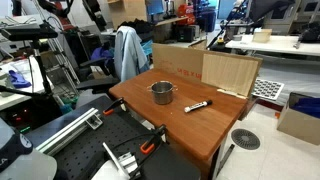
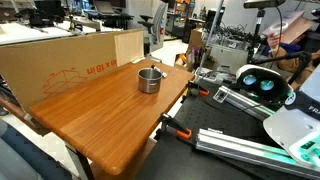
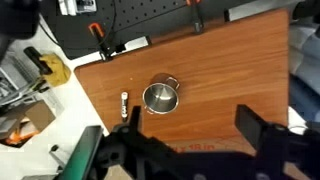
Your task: Put the marker in the pot
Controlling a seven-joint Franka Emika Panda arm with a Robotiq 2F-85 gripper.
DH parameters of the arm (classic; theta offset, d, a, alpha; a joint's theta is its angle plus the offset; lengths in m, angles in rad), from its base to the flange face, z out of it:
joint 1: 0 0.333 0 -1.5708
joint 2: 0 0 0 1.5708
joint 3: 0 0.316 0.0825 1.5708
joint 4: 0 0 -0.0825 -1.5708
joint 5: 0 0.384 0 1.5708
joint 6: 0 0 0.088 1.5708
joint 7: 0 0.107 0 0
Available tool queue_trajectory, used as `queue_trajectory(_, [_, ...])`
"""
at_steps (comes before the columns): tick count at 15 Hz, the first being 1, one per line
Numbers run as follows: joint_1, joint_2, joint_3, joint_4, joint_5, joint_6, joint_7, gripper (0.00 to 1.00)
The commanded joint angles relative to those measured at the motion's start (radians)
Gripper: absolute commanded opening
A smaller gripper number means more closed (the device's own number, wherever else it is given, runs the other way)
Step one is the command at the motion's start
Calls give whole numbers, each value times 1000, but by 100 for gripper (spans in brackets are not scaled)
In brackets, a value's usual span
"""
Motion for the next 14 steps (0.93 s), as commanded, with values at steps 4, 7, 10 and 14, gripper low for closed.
queue_trajectory(4, [34, 10, -31, 2, -23, -3, 18, 100])
queue_trajectory(7, [34, 10, -31, 2, -23, -3, 18, 100])
queue_trajectory(10, [34, 10, -31, 2, -23, -3, 18, 100])
queue_trajectory(14, [24, 2, -25, -7, -36, 19, 38, 100])
